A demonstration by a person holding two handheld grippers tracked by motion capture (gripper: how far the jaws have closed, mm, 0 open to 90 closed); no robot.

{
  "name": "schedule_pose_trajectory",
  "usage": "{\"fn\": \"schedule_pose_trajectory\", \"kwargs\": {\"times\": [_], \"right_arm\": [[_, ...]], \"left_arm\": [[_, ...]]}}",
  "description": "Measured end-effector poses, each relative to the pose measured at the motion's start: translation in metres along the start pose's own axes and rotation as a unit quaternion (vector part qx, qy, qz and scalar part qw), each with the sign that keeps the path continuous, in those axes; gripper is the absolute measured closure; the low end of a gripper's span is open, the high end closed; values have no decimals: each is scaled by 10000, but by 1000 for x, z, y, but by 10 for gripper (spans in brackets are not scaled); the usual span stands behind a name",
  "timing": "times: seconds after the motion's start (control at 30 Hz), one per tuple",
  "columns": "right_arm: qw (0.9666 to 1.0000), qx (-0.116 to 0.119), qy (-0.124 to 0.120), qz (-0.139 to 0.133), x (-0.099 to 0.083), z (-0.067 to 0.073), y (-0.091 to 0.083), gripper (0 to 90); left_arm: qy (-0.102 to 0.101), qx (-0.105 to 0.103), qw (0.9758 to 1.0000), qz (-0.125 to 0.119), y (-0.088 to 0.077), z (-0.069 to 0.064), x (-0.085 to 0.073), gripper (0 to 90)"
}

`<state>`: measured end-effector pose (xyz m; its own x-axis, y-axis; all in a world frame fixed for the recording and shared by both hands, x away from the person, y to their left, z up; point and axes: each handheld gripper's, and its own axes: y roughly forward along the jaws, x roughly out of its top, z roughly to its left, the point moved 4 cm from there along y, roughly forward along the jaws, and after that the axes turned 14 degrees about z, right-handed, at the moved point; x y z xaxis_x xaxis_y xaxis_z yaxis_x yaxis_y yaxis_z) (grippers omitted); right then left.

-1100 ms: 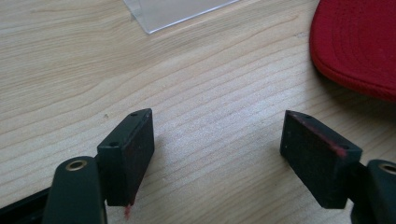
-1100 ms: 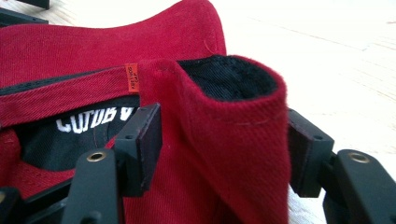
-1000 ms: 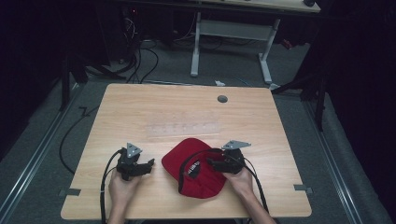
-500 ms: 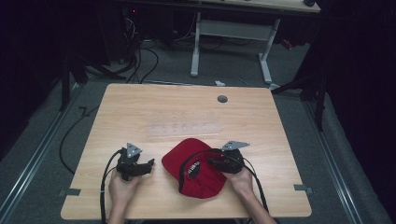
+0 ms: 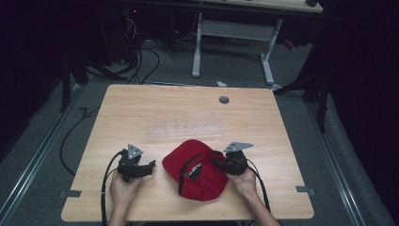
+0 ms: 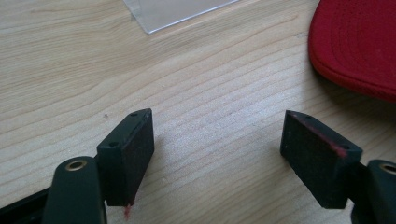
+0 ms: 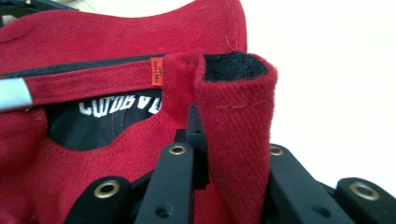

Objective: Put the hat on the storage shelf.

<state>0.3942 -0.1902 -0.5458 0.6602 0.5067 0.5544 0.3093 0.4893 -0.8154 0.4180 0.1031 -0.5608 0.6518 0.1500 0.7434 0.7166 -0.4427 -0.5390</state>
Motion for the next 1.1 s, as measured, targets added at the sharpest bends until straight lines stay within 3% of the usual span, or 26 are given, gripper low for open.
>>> {"fn": "schedule_pose_trajectory", "kwargs": {"times": [0.43, 1.1], "right_arm": [[9992, 374, -2, -172, 2, 6, -12, 852], [9979, 453, -145, -439, 21, 16, -43, 854]], "left_arm": [[14, 5, 10000, 10, 0, 0, 0, 260], [13, 0, 10000, -2, -1, -1, -1, 269]]}}
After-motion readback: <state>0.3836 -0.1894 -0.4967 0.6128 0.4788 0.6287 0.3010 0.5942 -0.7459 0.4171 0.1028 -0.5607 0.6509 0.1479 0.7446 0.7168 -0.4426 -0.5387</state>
